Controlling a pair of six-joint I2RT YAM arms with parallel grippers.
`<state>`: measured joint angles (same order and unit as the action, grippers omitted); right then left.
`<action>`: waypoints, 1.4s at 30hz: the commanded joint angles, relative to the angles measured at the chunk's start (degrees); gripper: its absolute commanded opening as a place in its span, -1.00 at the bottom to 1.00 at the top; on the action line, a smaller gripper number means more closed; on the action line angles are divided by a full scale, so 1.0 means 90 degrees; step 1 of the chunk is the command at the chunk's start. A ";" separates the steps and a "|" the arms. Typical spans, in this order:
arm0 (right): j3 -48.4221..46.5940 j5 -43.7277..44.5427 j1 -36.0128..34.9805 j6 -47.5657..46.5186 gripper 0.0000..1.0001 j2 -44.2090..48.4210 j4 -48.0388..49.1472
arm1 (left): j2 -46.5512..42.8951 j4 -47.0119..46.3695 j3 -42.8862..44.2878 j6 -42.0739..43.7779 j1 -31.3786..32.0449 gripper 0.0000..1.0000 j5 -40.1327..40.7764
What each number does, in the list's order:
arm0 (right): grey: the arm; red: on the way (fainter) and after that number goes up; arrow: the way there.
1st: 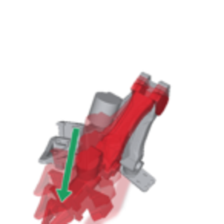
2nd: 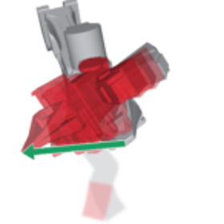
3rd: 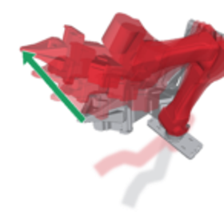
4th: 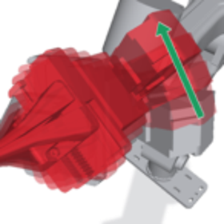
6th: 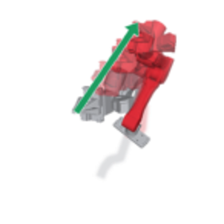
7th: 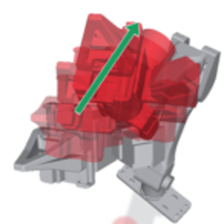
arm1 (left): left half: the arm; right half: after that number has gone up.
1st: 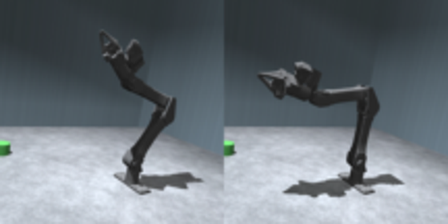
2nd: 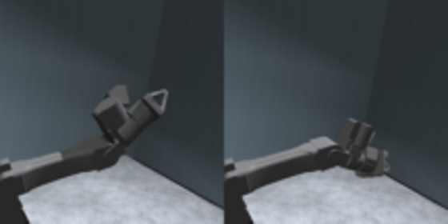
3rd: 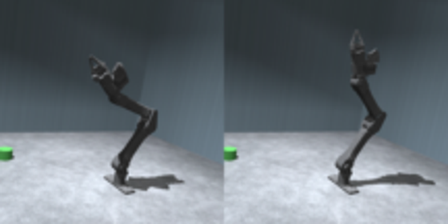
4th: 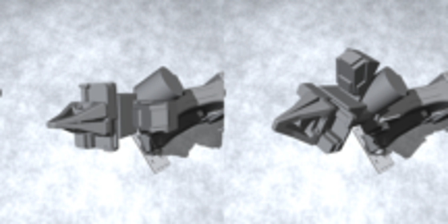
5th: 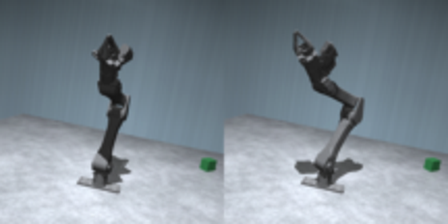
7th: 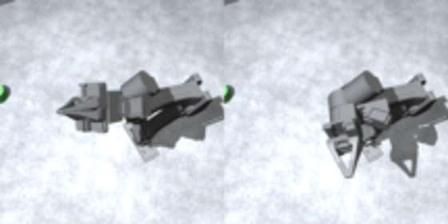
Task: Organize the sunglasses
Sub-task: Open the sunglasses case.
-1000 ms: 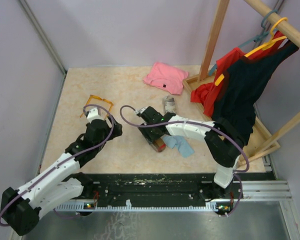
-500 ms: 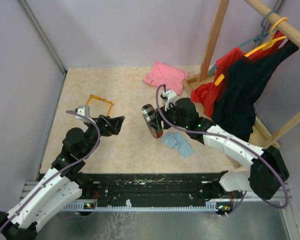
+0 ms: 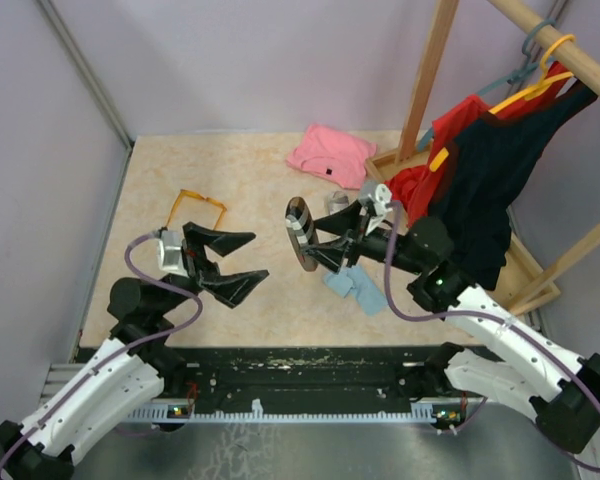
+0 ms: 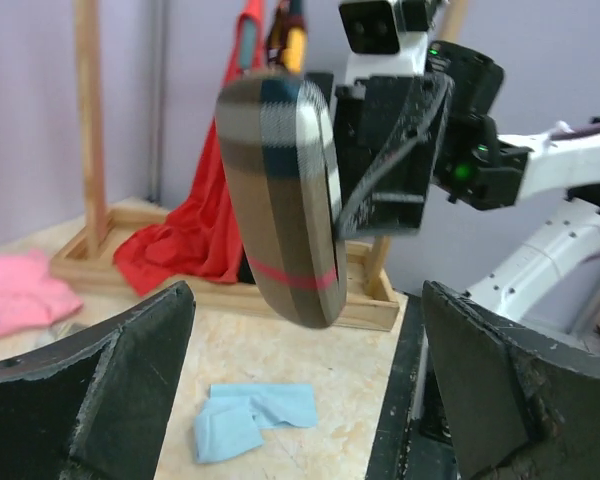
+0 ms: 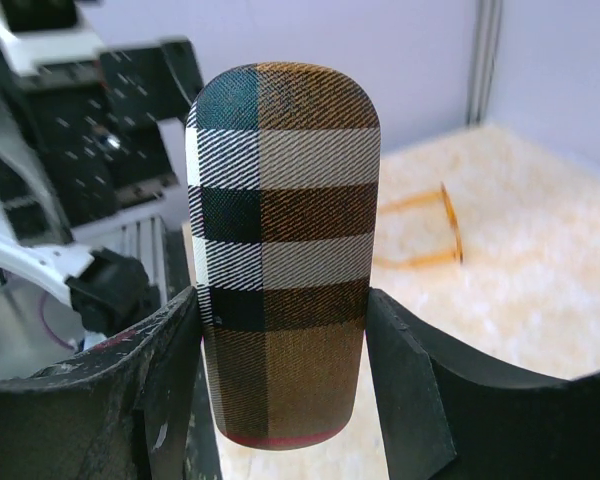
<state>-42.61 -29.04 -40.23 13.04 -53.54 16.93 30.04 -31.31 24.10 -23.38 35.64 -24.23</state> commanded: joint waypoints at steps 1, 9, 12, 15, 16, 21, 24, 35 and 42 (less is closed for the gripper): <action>0.0068 -0.0536 0.0036 0.0133 -1.00 0.0511 0.1837 | 0.0320 -0.1557 0.0208 0.0263 0.0004 1.00 -0.1386; 0.0139 -0.1187 0.0036 -0.0455 -1.00 0.0826 0.2207 | 0.1682 -0.2765 0.1034 -0.0255 0.0006 1.00 -0.2353; 0.0046 -0.1460 0.0035 -0.0625 -1.00 0.0740 0.2133 | 0.2009 -0.2973 0.1218 -0.0457 0.0005 1.00 -0.2392; 0.0007 -0.1575 0.0036 -0.0633 -1.00 0.0623 0.2190 | 0.2273 -0.3026 0.1321 -0.0552 0.0006 0.99 -0.2330; -0.0013 -0.1608 0.0034 -0.0631 -1.00 0.0575 0.2191 | 0.2326 -0.3075 0.1333 -0.0603 0.0005 0.99 -0.2303; -0.0062 -0.1625 0.0036 -0.0636 -1.00 0.0397 0.2234 | 0.2534 -0.3169 0.1431 -0.0732 0.0015 0.98 -0.2371; -0.0149 -0.1725 0.0036 -0.0598 -1.00 0.0259 0.2258 | 0.2648 -0.3222 0.1448 -0.0820 0.0029 0.97 -0.2414; -0.0236 -0.1861 0.0036 -0.0400 -1.00 0.0077 0.2474 | 0.2876 -0.3249 0.1491 -0.0897 0.0117 0.83 -0.2465; -0.0306 -0.1939 0.0034 -0.0310 -1.00 -0.0017 0.2553 | 0.2952 -0.3227 0.1492 -0.0909 0.0159 0.78 -0.2467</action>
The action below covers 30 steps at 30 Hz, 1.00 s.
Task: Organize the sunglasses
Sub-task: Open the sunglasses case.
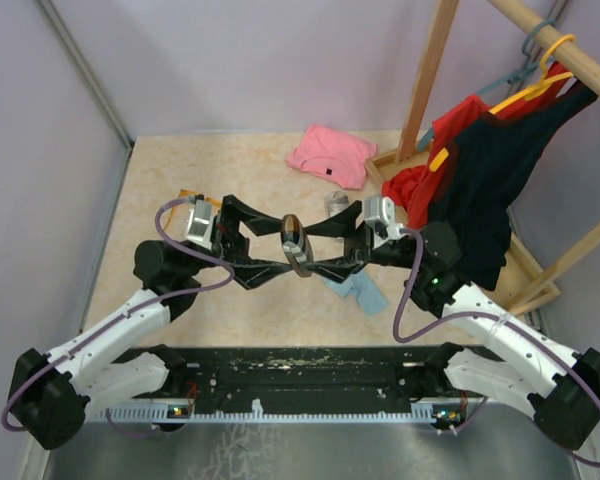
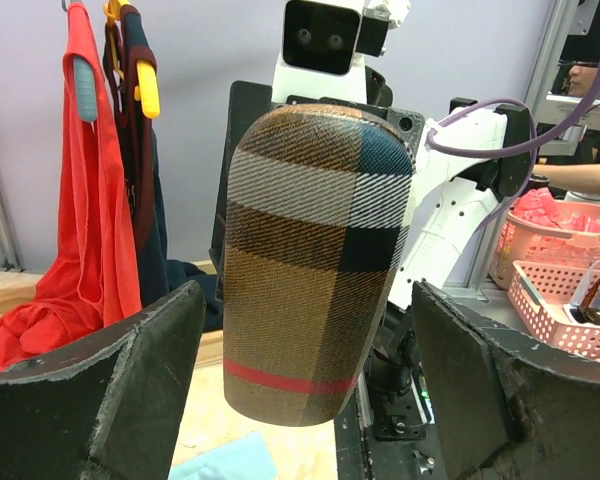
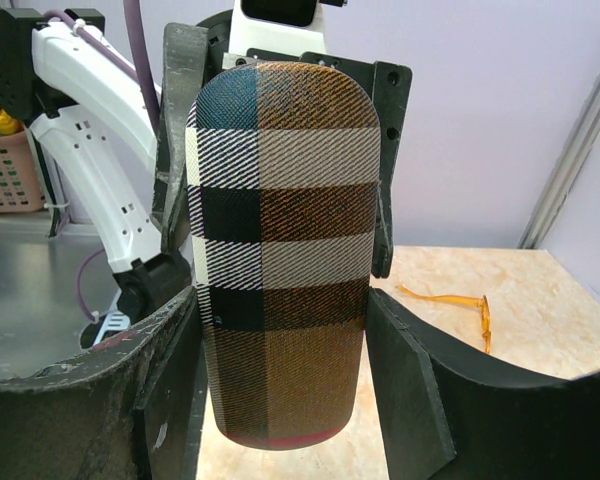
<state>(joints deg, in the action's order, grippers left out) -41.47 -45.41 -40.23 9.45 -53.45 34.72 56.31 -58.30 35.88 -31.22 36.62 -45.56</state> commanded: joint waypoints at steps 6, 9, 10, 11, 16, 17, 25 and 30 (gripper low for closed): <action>-0.0464 -0.0179 0.0031 0.0156 -1.00 -0.0099 0.0598 | 0.0064 -0.0223 0.0183 -0.0047 0.0072 0.69 -0.0059; -0.0496 -0.0213 0.0027 0.0182 -1.00 -0.0140 0.0586 | 0.0070 -0.0230 0.0200 -0.0047 0.0081 0.64 -0.0038; -0.0499 -0.0218 0.0026 0.0196 -1.00 -0.0158 0.0616 | 0.0079 -0.0228 0.0195 -0.0051 0.0086 0.64 -0.0044; -0.0499 -0.0218 0.0026 0.0208 -1.00 -0.0169 0.0621 | 0.0085 -0.0231 0.0200 -0.0053 0.0091 0.63 -0.0044; -0.0519 -0.0177 0.0026 0.0237 -1.00 -0.0187 0.0624 | 0.0132 -0.0208 0.0198 -0.0037 0.0111 0.56 -0.0062; -0.0527 -0.0170 0.0025 0.0254 -1.00 -0.0193 0.0611 | 0.0142 -0.0213 0.0196 -0.0042 0.0111 0.53 -0.0064; -0.0538 0.0088 0.0026 0.0236 -1.00 -0.0224 0.0374 | 0.0141 -0.0202 0.0227 0.0004 0.0111 -0.15 -0.0114; -0.0780 0.0778 0.0030 0.0053 -1.00 -0.0227 -0.0473 | -0.0022 0.0129 0.0155 0.0270 0.0111 -0.64 0.0158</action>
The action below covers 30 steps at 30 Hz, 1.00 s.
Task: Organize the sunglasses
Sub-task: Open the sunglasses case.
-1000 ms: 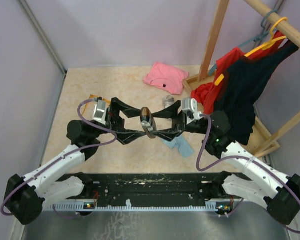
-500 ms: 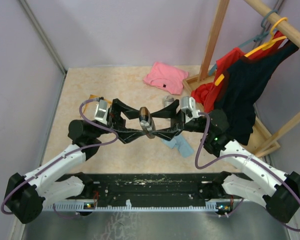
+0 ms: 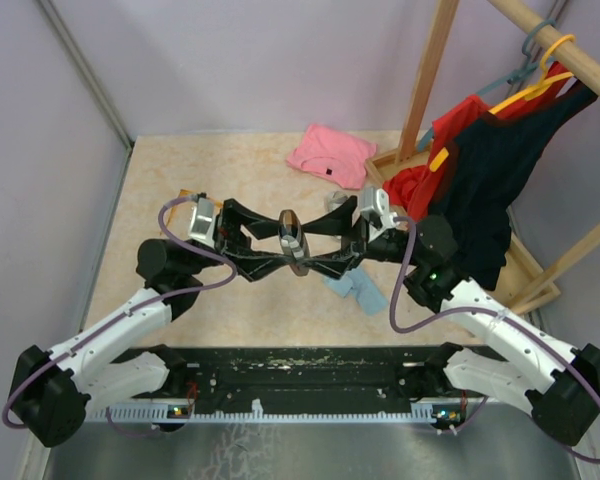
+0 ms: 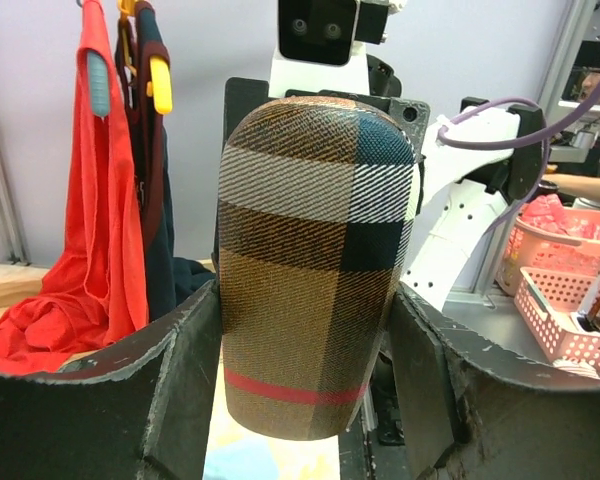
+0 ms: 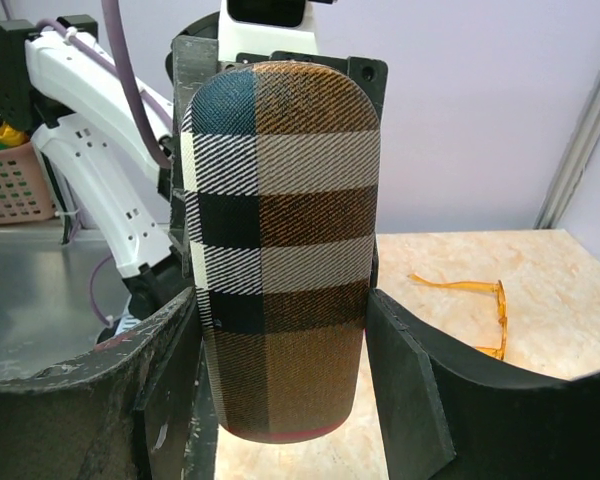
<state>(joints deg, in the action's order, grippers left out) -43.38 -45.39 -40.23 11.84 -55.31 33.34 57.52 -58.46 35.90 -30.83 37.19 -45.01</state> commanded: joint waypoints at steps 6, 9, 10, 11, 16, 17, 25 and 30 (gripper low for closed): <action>-0.0846 0.1972 0.0026 -0.0389 -1.00 -0.0047 -0.1432 | -0.0508 0.2116 0.0388 0.1263 0.0048 -0.86 0.1462; -0.1043 0.2856 0.0026 -0.0414 -1.00 -0.0181 -0.1967 | -0.0537 0.2839 0.0438 0.1713 0.0048 -0.96 0.2376; -0.1122 0.3064 0.0026 -0.0416 -1.00 -0.0246 -0.2130 | -0.0516 0.3028 0.0468 0.1833 0.0048 -0.98 0.2656; -0.1250 0.3294 0.0026 -0.0425 -1.00 -0.0363 -0.2302 | -0.0479 0.3277 0.0515 0.1890 0.0048 -0.98 0.2947; -0.1613 0.4149 0.0026 -0.0286 -1.00 -0.0774 -0.2900 | -0.0208 0.4151 0.0890 0.2073 0.0054 -1.00 0.3872; -0.1673 0.4251 0.0024 -0.0239 -1.00 -0.0830 -0.2979 | -0.0166 0.4271 0.0923 0.2082 0.0057 -1.00 0.4007; -0.1675 0.4380 0.0026 -0.0074 -0.40 -0.0873 -0.3024 | -0.0043 0.4999 0.1133 0.2220 0.0057 -1.00 0.5058; -0.1349 0.3896 0.0026 -0.0147 0.19 -0.0483 -0.2602 | -0.0084 0.5093 0.1143 0.2327 0.0057 -1.00 0.5168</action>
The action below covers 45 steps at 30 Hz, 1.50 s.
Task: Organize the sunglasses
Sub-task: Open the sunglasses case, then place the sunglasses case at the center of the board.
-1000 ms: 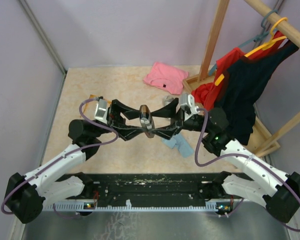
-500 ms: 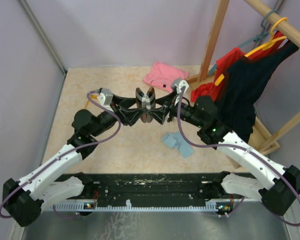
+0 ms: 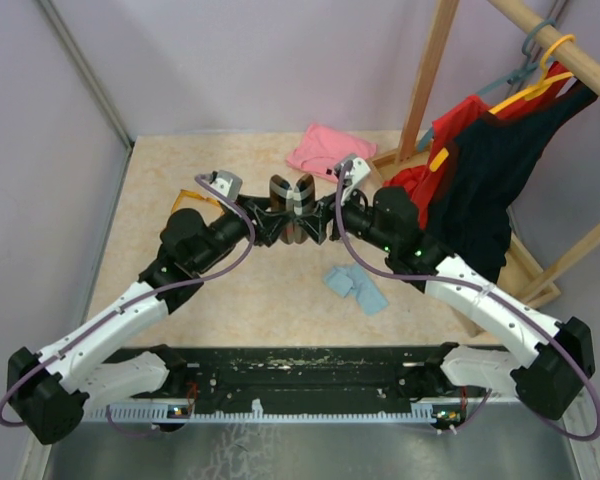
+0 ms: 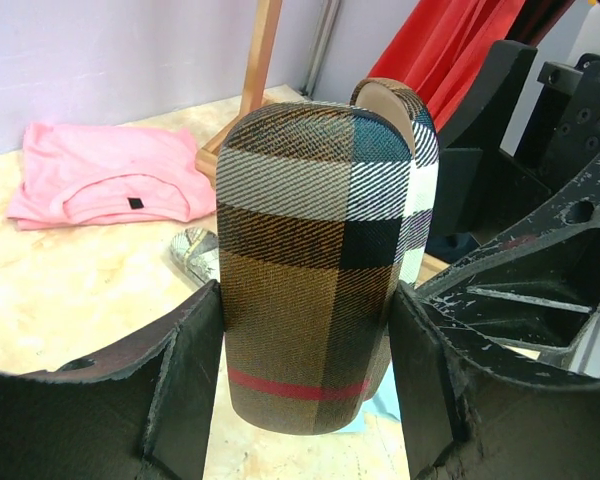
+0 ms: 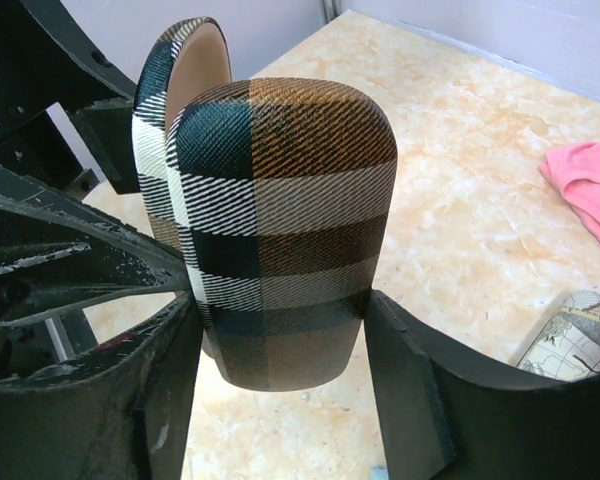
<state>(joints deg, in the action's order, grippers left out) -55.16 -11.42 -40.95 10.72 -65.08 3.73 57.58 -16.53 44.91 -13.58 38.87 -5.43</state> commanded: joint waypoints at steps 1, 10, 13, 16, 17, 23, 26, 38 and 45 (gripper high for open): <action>0.0001 0.0079 0.0107 -0.0063 0.27 0.0680 0.0714 | -0.0113 0.0479 0.0147 0.0436 -0.0130 -1.00 0.0815; 0.0491 0.0184 0.0107 -0.0541 0.70 0.1432 0.0633 | -0.0385 0.0468 -0.0093 0.0990 -0.0129 -1.00 0.0832; 0.0750 0.0713 0.0107 -0.0460 0.70 0.1665 0.0665 | -0.0260 0.0487 -0.0137 0.1333 -0.0130 -1.00 0.0936; 0.0948 0.1210 0.0106 -0.0373 0.69 0.1760 0.0476 | 0.0026 0.0702 -0.0109 0.1948 -0.0086 -1.00 0.0613; 0.1046 0.1352 0.0107 -0.0330 0.69 0.1806 0.0444 | 0.0098 0.0647 -0.0169 0.2326 0.0069 -1.00 0.0618; 0.1541 0.2061 0.0110 -0.0110 0.67 0.2273 0.0296 | 0.0913 0.0223 -0.0408 0.4603 0.1577 -0.99 0.3086; 0.1703 0.2125 0.0114 -0.0098 0.66 0.2504 0.0245 | 0.1595 -0.0088 -0.0486 0.5056 0.1886 -1.00 0.4256; 0.1871 0.1956 0.0109 -0.0045 0.65 0.2739 -0.0060 | 0.4241 -0.5030 -0.1567 0.8862 0.2503 -0.99 0.6387; 0.1890 0.1878 0.0115 0.0018 0.64 0.2739 -0.0081 | 0.5898 -0.7919 -0.1705 1.0749 0.2738 -0.92 0.6440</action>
<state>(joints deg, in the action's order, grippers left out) -38.20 6.09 -40.34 10.09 -41.10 1.56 105.54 -64.79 29.87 70.52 62.43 50.11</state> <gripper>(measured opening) 0.822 0.664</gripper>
